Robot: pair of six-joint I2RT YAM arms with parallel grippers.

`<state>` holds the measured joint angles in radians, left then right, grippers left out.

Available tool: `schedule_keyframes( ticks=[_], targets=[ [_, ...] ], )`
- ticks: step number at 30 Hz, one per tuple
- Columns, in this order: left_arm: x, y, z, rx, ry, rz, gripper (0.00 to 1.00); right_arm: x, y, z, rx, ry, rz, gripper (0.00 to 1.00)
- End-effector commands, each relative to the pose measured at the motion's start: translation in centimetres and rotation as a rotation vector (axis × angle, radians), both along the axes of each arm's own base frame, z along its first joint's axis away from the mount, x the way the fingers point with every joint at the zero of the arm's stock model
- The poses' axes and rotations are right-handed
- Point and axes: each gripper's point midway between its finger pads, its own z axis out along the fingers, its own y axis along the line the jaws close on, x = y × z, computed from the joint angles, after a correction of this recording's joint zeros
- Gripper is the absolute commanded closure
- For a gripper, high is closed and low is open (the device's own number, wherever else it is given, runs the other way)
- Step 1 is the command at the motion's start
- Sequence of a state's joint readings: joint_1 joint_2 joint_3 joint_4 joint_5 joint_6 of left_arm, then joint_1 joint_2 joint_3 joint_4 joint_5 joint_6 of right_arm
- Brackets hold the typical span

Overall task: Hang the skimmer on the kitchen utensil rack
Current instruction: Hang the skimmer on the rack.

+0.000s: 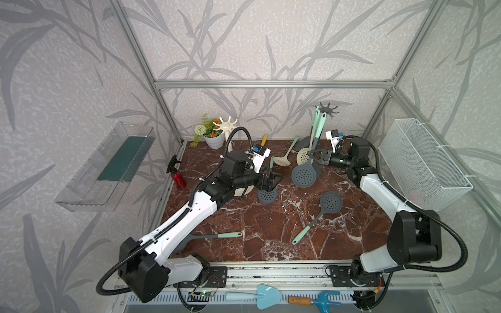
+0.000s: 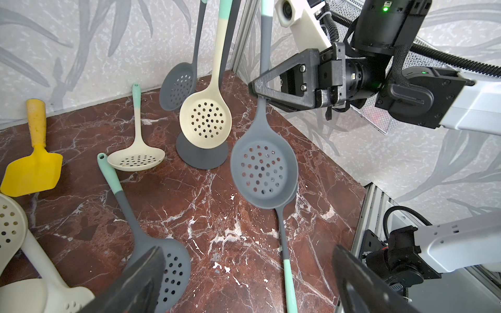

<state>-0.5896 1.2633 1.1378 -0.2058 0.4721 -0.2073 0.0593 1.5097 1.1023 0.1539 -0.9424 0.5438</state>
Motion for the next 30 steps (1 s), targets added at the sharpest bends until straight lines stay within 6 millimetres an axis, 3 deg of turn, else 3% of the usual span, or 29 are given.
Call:
schedule_keyframes(
  ticks=[1,8,14,19,30],
  targets=[
    [-0.8,0.1,1.2,-0.009,-0.044,-0.02,0.05,0.0,-1.0,2.3,-0.048,-0.034,-0.062,0.72],
    [-0.7,0.3,1.2,-0.003,-0.046,-0.013,0.05,-0.4,-2.3,3.4,-0.11,-0.101,-0.155,0.56],
    [-0.4,0.4,1.0,0.007,-0.042,0.006,0.05,-2.0,-5.0,2.1,-0.208,-0.12,-0.336,0.46],
    [-0.1,0.4,0.8,0.012,-0.037,0.018,0.05,-4.8,-7.3,-1.2,-0.286,-0.058,-0.506,0.45],
    [-0.3,0.2,0.6,0.014,-0.034,0.018,0.06,-13.3,-8.2,-13.8,-0.375,0.311,-0.69,0.47]
  ],
)
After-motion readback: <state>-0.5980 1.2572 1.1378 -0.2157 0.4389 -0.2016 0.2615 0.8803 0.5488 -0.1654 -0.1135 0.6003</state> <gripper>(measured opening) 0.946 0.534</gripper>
